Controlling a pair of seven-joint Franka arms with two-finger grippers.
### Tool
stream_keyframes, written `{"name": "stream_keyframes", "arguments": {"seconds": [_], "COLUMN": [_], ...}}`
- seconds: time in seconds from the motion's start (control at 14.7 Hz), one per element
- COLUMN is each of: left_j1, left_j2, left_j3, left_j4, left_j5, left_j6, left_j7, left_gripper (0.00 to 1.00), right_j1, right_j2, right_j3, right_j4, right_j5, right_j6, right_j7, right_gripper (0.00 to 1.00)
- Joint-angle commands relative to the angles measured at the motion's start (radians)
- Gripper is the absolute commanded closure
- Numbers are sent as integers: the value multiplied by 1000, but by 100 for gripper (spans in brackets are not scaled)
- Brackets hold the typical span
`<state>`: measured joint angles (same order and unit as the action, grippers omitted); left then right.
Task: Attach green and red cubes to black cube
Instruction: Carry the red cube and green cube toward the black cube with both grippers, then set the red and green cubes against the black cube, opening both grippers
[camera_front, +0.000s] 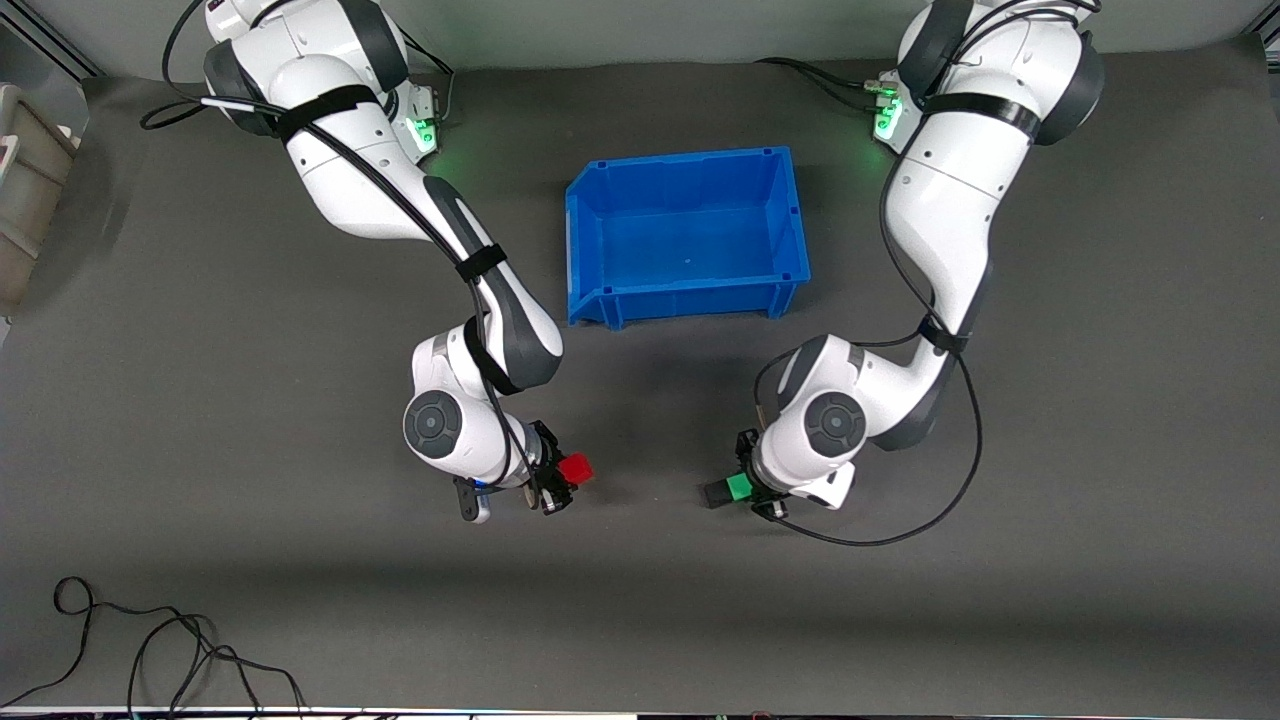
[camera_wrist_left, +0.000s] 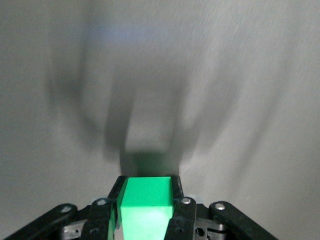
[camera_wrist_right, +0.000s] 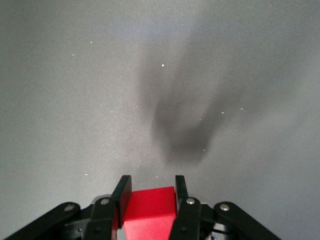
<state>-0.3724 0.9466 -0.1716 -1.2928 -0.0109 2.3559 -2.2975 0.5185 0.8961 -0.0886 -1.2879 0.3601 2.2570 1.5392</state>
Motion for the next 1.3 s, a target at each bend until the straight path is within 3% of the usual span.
{"name": "stream_keyframes", "arguments": {"seconds": [0.0,0.34,0.61,1.23], "left_j1": [-57,-99,-108,-120], "left_j2": [6,6,1,0], "left_j3": [15,15,15,14], "left_j4": [29,32,29,24], "left_j5": [9,8,22,0], "left_j6": [-1,23,17,34], "left_j7": [13,46,104,116], "left_gripper": [100,100,100,100], "right_j1": [6,87,118,118], "right_j2": [23,60,75,129], "right_j3": [-6,-17,-11,7], "right_j4": [47,75,70,119], "right_j5": [23,-6,-174,-171], "right_j6": [-7,21,23,70], "right_j7": [70,192,308,467], "right_gripper": [100,100,100,100]}}
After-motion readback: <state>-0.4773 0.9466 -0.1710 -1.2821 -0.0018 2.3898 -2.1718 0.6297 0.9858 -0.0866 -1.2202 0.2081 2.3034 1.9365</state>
